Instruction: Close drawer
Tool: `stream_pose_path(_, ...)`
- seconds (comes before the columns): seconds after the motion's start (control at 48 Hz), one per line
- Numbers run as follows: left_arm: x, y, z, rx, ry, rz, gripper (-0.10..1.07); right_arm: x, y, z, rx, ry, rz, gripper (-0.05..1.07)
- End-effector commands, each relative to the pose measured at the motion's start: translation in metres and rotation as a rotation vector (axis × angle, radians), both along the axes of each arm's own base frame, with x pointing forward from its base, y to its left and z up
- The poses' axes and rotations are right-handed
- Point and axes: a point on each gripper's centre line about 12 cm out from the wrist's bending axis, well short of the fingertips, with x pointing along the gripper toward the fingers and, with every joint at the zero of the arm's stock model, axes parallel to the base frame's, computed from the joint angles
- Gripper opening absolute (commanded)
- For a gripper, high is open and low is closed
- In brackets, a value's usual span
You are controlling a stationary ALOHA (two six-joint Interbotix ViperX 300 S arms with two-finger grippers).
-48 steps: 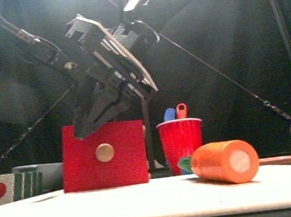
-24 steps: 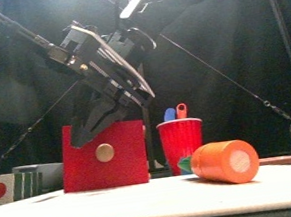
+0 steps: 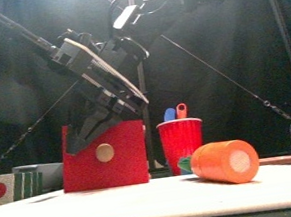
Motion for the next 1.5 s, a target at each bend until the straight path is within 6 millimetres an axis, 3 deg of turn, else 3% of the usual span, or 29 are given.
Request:
stream_pose_path(0.0, 0.004, -0.001, 0.008, 0.010, -0.017, -0.006, 0.41, 0.007, -0.010, 0.020, -0.006, -0.047, -0.014, 0.09)
stream_pose_path(0.292, 0.004, -0.002, 0.008, 0.009, -0.016, -0.006, 0.41, 0.011, -0.028, 0.020, -0.048, -0.048, -0.031, 0.09)
stream_pose_path(0.729, 0.002, -0.001, 0.006, 0.007, -0.012, -0.003, 0.41, -0.001, -0.051, 0.020, -0.123, -0.005, -0.064, 0.08)
stream_pose_path(1.104, 0.001, -0.001, 0.005, 0.004, -0.008, -0.002, 0.41, 0.000, -0.104, 0.023, -0.215, -0.010, -0.109, 0.08)
stream_pose_path(1.479, -0.003, 0.000, 0.000, 0.001, -0.001, 0.004, 0.41, 0.005, -0.127, 0.025, -0.261, -0.033, -0.100, 0.08)
